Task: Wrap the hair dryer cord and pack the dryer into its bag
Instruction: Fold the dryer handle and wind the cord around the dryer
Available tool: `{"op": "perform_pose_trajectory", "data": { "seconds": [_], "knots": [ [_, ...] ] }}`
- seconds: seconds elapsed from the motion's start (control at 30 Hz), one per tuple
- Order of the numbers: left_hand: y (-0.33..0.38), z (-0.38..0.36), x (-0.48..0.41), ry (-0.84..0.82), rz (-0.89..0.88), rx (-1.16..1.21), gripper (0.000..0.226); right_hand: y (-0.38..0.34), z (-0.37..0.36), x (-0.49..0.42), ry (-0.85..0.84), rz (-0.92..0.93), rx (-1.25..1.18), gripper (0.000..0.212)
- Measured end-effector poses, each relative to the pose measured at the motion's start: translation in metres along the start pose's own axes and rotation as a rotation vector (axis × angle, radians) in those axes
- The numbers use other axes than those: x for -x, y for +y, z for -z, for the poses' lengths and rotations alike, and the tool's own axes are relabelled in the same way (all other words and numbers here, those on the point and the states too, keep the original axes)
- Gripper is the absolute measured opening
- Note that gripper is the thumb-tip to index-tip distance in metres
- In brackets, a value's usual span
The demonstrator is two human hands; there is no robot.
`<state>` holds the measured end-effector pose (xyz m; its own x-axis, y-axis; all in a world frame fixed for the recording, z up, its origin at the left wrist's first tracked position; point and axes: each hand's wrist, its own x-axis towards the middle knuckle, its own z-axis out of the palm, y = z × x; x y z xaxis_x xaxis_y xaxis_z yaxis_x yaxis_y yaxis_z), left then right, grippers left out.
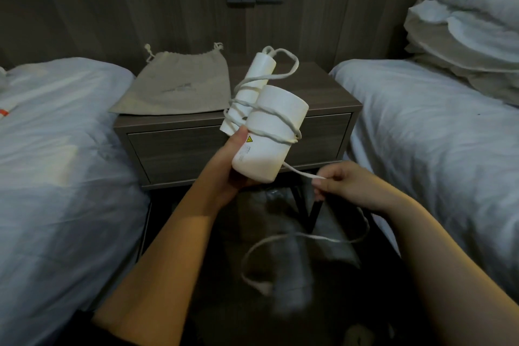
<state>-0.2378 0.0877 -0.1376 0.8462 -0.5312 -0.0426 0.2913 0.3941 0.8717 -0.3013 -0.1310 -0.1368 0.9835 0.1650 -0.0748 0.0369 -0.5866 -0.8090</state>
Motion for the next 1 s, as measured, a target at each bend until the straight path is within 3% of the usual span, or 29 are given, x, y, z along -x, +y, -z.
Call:
{"op": "perform_pose_trajectory", "data": {
  "seconds": [0.17,0.3,0.4,0.53,0.6,0.7,0.83,1.0],
  "knots": [
    [0.005,-0.001,0.003,0.071,-0.027,-0.253,0.033,-0.006,0.003,0.005,-0.041,-0.058,-0.047,0.016],
    [0.006,-0.005,0.001,0.166,-0.035,-0.403,0.015,-0.008,0.002,0.002,0.176,-0.086,0.055,0.017],
    [0.006,-0.006,0.001,0.188,-0.039,-0.493,0.012,-0.013,0.007,0.004,0.241,-0.064,0.040,0.010],
    [0.002,-0.013,0.001,0.205,-0.033,-0.587,0.006,-0.018,0.001,0.004,0.427,0.049,0.174,0.003],
    [-0.001,-0.016,0.002,0.213,-0.026,-0.560,0.005,-0.020,-0.007,0.005,0.490,0.128,0.243,0.014],
    [-0.003,-0.018,0.002,0.235,-0.008,-0.542,0.008,-0.021,-0.020,0.007,0.438,0.216,0.347,0.028],
    [-0.006,-0.017,0.002,0.289,0.019,-0.550,0.012,-0.023,-0.031,0.005,0.378,0.284,0.440,0.033],
    [-0.005,-0.015,0.003,0.326,0.042,-0.494,0.011,-0.019,-0.031,0.001,0.308,0.276,0.219,0.045]
  ]
}}
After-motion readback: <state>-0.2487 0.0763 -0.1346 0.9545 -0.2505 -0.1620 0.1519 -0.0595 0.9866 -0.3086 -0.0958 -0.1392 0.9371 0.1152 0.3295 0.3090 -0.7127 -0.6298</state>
